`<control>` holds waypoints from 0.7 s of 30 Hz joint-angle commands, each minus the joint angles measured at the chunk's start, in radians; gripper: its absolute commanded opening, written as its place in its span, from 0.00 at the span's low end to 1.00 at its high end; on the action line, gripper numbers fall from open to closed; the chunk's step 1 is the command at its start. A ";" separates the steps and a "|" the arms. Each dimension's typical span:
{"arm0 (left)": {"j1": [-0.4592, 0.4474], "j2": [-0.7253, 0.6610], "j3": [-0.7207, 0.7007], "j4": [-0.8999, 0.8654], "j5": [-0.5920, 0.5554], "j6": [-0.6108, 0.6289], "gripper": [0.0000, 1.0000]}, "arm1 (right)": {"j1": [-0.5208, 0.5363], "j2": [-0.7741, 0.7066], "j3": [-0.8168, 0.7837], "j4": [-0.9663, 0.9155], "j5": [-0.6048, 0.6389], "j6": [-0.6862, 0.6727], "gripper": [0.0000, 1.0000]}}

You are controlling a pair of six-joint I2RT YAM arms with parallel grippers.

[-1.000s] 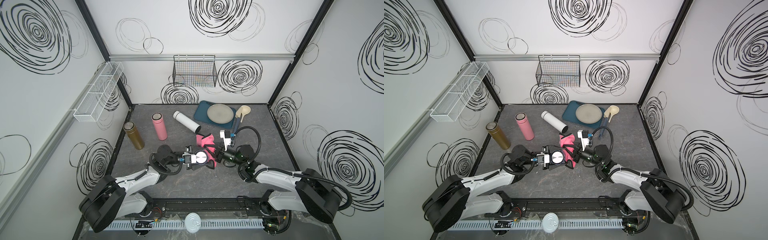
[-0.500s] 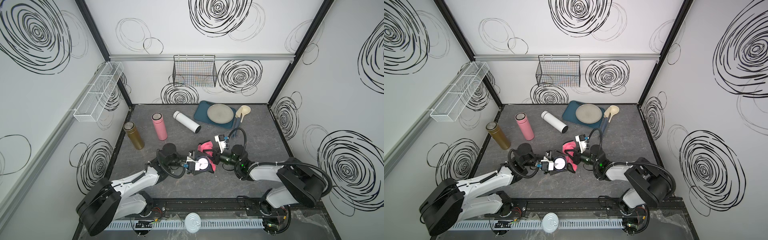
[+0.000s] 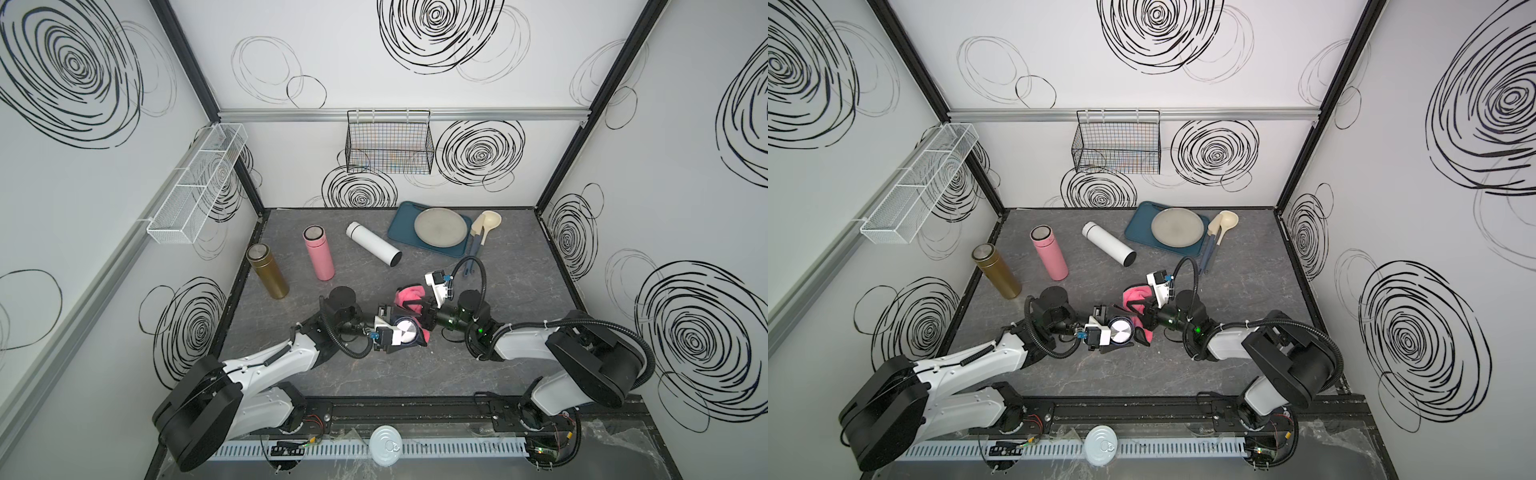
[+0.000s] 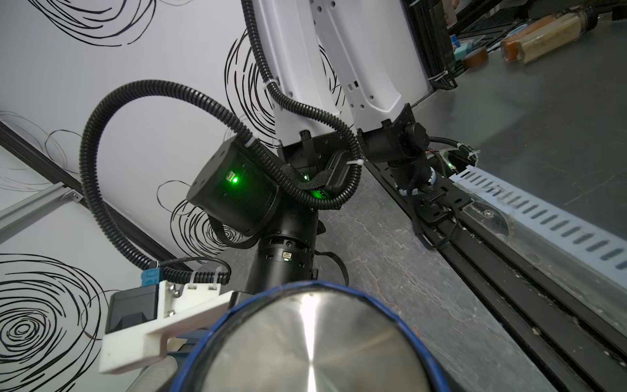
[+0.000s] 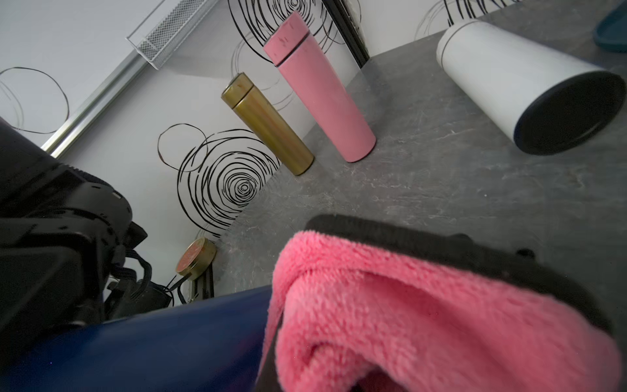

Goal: Wipe the surface of the thermos
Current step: Wipe the dirt from the surface of the thermos.

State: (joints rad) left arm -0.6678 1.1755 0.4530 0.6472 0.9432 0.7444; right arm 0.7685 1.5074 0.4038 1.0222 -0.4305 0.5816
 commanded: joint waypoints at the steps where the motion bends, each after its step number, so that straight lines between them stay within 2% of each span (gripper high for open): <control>1: -0.007 -0.032 0.060 0.063 0.008 0.070 0.00 | 0.026 -0.101 0.042 -0.023 -0.026 -0.035 0.00; 3: -0.012 -0.035 0.060 0.062 0.008 0.074 0.00 | 0.059 -0.169 0.070 -0.091 0.007 -0.088 0.00; 7: -0.022 -0.044 0.062 0.032 0.003 0.108 0.00 | 0.087 -0.216 0.079 -0.095 0.015 -0.120 0.00; 13: -0.030 -0.060 0.065 -0.023 -0.008 0.155 0.00 | 0.054 -0.055 0.048 -0.006 0.001 -0.064 0.00; 16: -0.032 -0.069 0.069 -0.053 -0.009 0.176 0.00 | 0.047 -0.014 0.060 -0.035 0.007 -0.067 0.00; 21: -0.032 -0.066 0.072 -0.067 -0.003 0.191 0.00 | 0.074 -0.162 0.081 -0.141 0.018 -0.130 0.00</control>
State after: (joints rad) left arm -0.6941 1.1378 0.4698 0.4923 0.9295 0.8761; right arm 0.8188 1.4418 0.4618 0.8883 -0.3897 0.4847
